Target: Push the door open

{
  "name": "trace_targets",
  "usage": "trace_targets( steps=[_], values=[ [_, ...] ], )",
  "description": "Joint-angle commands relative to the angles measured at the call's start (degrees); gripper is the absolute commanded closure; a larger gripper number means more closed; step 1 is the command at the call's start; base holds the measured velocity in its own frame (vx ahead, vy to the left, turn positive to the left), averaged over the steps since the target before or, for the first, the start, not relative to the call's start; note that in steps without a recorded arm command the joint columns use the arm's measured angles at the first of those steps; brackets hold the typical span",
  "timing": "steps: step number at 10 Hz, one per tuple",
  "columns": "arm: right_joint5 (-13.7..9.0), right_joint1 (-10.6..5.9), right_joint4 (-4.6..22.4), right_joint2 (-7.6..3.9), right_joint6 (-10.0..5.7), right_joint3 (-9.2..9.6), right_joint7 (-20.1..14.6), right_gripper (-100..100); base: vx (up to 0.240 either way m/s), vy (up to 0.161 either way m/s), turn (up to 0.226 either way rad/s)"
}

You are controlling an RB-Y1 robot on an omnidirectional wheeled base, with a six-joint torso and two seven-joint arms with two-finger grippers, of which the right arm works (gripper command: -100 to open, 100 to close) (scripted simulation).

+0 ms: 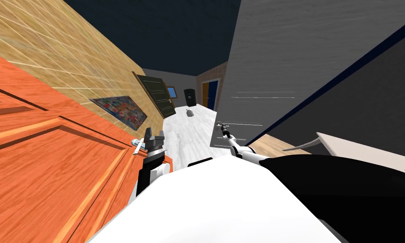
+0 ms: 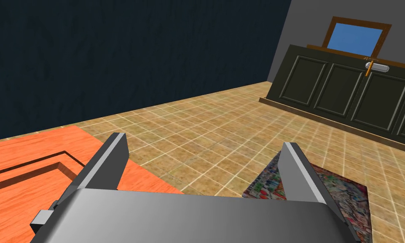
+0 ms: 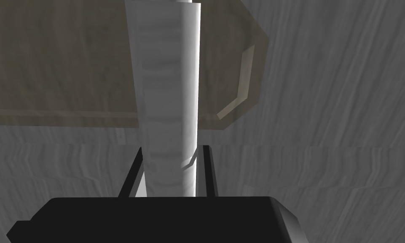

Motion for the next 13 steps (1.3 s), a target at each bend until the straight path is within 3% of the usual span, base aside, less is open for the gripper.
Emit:
trace_targets(
  steps=[1, 2, 13],
  values=[
    [-0.1, -0.51, 1.6, -0.74, -1.02, -0.37, 0.1, 100, 0.049, 0.013, 0.006],
    [-0.6, -0.24, 1.8, -1.08, -1.0, -1.44, 0.6, 100, 0.129, 0.06, -0.048],
    [-2.6, 0.98, 2.4, -2.57, -0.91, -6.23, 2.9, 100, 0.158, 0.041, -0.054]
  ],
)
